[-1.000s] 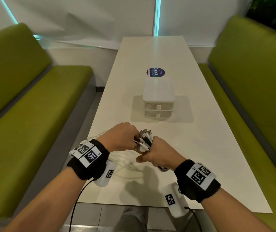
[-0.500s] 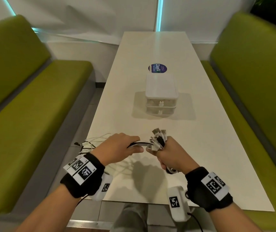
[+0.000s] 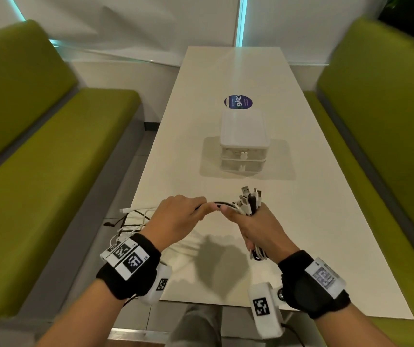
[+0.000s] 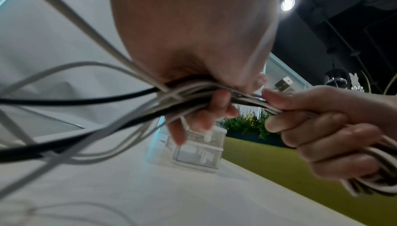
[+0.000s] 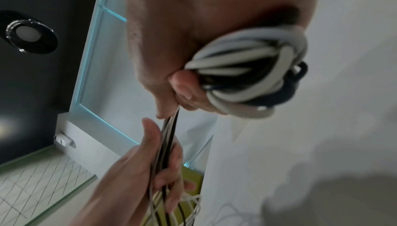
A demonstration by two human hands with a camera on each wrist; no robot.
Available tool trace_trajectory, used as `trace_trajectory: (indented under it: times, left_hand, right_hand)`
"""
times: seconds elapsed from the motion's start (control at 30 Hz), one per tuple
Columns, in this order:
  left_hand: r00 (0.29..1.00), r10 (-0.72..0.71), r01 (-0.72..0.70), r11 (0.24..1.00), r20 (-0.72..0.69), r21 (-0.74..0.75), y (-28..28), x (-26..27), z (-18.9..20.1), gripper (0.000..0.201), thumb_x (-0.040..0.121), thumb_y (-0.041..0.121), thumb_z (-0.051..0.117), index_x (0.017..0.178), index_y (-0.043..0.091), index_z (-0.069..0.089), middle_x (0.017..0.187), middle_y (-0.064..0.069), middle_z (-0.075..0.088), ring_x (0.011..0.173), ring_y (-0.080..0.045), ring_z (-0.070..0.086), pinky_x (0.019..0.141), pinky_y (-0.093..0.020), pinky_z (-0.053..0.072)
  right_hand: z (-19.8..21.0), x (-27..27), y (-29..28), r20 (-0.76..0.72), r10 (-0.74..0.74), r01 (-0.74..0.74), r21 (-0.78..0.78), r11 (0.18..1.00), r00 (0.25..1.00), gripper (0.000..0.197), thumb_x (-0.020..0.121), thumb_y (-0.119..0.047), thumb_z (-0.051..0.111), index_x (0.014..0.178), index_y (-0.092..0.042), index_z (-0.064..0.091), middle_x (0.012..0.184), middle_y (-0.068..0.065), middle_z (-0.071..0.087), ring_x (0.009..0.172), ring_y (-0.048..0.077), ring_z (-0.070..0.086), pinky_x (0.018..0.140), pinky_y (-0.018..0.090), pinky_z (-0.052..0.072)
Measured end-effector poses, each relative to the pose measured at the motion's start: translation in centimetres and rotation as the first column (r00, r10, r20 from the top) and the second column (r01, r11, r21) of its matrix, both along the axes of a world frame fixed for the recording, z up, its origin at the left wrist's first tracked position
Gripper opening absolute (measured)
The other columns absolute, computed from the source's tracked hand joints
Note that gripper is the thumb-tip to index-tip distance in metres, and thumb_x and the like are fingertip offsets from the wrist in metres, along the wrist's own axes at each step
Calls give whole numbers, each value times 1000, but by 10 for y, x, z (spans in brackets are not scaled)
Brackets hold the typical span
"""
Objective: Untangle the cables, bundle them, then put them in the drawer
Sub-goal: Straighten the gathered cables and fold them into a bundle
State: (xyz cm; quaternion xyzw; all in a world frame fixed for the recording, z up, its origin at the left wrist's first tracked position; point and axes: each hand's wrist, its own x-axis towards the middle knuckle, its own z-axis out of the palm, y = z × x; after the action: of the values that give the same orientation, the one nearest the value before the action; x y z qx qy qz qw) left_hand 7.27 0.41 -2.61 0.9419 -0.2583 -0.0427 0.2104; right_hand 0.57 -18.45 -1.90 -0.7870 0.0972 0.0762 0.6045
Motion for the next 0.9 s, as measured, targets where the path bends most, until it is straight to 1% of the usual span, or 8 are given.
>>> trace_trajectory:
  times: [0.1,0.2,0.27,0.33,0.47,0.63,0.77,0.9]
  left_hand:
    - [993,115,-107,981,40,-161,-7,-5,-5,76,80,78,10,77,20,59,55,1,52,60,-24,51,60,-38,40]
    - [981,178,-196,876,-82,-440,-18,-12,-7,68,89,69,19,99,29,72,67,4,67,65,-11,58,61,-28,43]
    - [972,190,-233,819,-136,-524,-28,-17,-6,57,94,60,24,83,23,66,56,2,54,54,-5,49,52,-21,33]
    - [963,191,-265,803,-191,-534,-36,-23,-6,58,97,57,24,63,21,53,50,4,42,49,-8,39,51,-24,28]
    - [942,159,-303,781,-295,-546,-46,-30,-12,57,99,57,16,64,28,52,57,6,54,55,-8,47,57,-27,37]
    - [941,125,-282,804,-315,-524,-53,-30,-10,63,95,58,8,52,23,37,47,2,43,45,-11,39,52,-27,30]
    - [942,133,-278,824,-309,-493,-58,-28,-1,60,94,60,6,51,27,33,43,4,36,42,-13,35,50,-29,26]
    - [951,134,-260,833,-277,-488,-63,-26,1,58,93,60,4,55,30,37,45,4,40,45,-14,40,51,-29,30]
  right_hand:
    - [1,6,9,45,-74,66,168,984,996,28,85,-47,70,89,-20,77,44,7,34,34,20,38,48,30,35]
    - [1,14,17,62,-182,155,299,942,981,21,84,-41,74,78,-21,75,46,6,37,36,22,44,48,31,37]
    - [0,17,23,68,-250,210,358,910,966,26,82,-39,76,67,-20,68,48,6,41,40,24,49,48,31,40]
    - [-3,19,28,78,-297,249,369,895,952,35,80,-38,78,65,-10,62,53,9,48,46,26,54,50,32,44]
    - [-7,19,35,158,-320,236,400,886,934,54,79,-39,78,84,11,59,68,21,58,61,21,59,58,32,50]
    - [-3,15,38,200,-340,237,411,880,919,45,82,-39,74,83,5,64,71,8,65,68,12,63,65,25,54]
    - [-2,15,38,154,-324,239,407,881,933,38,83,-49,68,66,-16,63,63,0,61,63,12,59,61,29,49]
    - [-3,22,36,128,-329,255,397,882,936,47,85,-54,63,76,-8,61,67,2,60,65,12,58,60,26,47]
